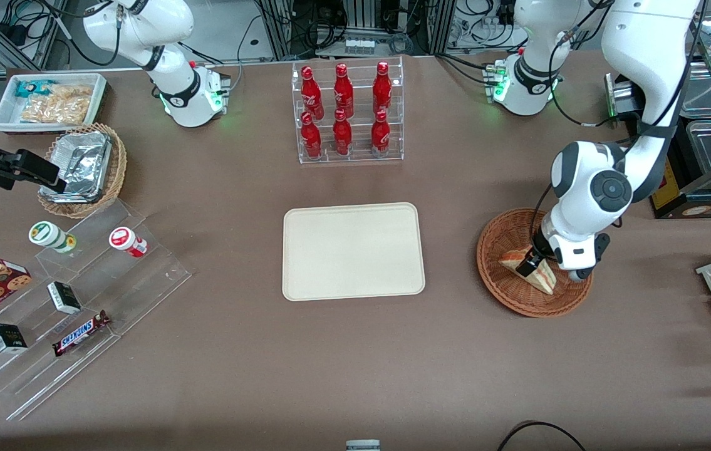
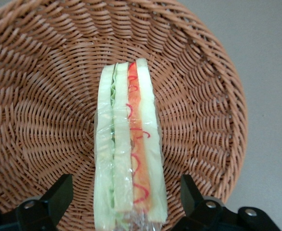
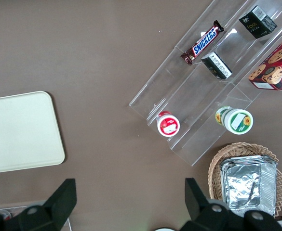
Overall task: Place sandwich from basket to tray
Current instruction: 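Close the left gripper on the wrapped sandwich wedge, then lift the sandwich and carry it with the left gripper over the cream tray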
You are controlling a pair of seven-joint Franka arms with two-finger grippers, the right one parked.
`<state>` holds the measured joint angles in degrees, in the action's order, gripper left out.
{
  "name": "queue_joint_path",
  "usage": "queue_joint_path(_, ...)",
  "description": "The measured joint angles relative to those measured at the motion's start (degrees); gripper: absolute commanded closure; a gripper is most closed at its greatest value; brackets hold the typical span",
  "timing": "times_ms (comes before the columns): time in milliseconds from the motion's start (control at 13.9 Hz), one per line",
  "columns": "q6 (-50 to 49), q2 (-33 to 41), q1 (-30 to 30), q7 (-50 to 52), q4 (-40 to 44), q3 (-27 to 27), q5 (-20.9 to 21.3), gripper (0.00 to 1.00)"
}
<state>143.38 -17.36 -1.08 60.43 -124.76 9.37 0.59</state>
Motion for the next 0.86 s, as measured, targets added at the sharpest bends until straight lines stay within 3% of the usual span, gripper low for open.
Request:
queue_joint_path(72, 0.1, -0.5, 0.0, 0.0, 0.1, 0.0, 0.0, 0.84)
queue_joint_path(216, 0.1, -0.7, 0.0, 0.0, 0.9, 0.0, 0.0, 0.90)
queue_joint_path(505, -2.5, 0.4, 0.0, 0.0, 3.2, -0.1, 0.0, 0.92)
queue_joint_path(865, -30.9, 5.8, -0.8, -0.3, 18.4, 0.6, 0.4, 0.91)
